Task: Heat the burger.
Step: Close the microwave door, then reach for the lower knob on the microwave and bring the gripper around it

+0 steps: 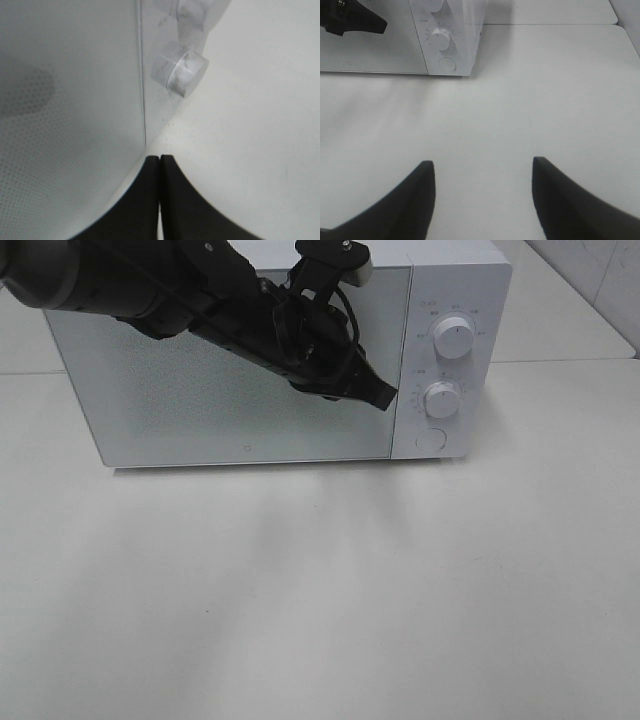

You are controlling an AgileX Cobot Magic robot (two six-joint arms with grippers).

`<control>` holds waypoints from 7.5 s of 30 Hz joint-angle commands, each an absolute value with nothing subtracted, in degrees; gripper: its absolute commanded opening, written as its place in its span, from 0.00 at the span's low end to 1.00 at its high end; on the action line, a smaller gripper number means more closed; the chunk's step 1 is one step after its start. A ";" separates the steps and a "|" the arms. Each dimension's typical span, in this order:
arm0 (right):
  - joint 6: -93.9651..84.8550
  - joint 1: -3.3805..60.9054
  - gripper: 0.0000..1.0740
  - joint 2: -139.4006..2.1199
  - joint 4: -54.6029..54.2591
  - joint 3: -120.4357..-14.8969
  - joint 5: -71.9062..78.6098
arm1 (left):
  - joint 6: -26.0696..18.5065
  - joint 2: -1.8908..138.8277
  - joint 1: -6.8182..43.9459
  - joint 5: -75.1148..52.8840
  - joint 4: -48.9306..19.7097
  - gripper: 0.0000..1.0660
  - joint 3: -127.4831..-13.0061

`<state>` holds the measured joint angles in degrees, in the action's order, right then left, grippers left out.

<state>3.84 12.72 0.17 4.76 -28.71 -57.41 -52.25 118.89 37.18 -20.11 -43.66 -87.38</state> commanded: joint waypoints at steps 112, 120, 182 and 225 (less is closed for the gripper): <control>3.38 12.66 0.51 1.66 4.98 -28.59 -57.30 | -3.78 -1.55 1.66 -59.59 -4.41 0.00 -28.65; 3.38 12.66 0.51 1.66 4.98 -28.59 -57.24 | -3.78 -1.43 1.66 -59.59 -4.30 0.00 -28.65; 4.70 12.72 0.51 -87.72 5.10 -26.70 44.40 | -3.78 -1.43 1.66 -59.59 -4.30 0.00 -28.65; -12.78 27.33 0.51 -111.61 -18.74 -35.75 61.71 | -3.78 -1.43 1.66 -59.59 -4.30 0.00 -28.65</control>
<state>-11.75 27.27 -111.78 -18.79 -35.18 60.50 -4.18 -0.23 1.72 -60.50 -4.35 -28.88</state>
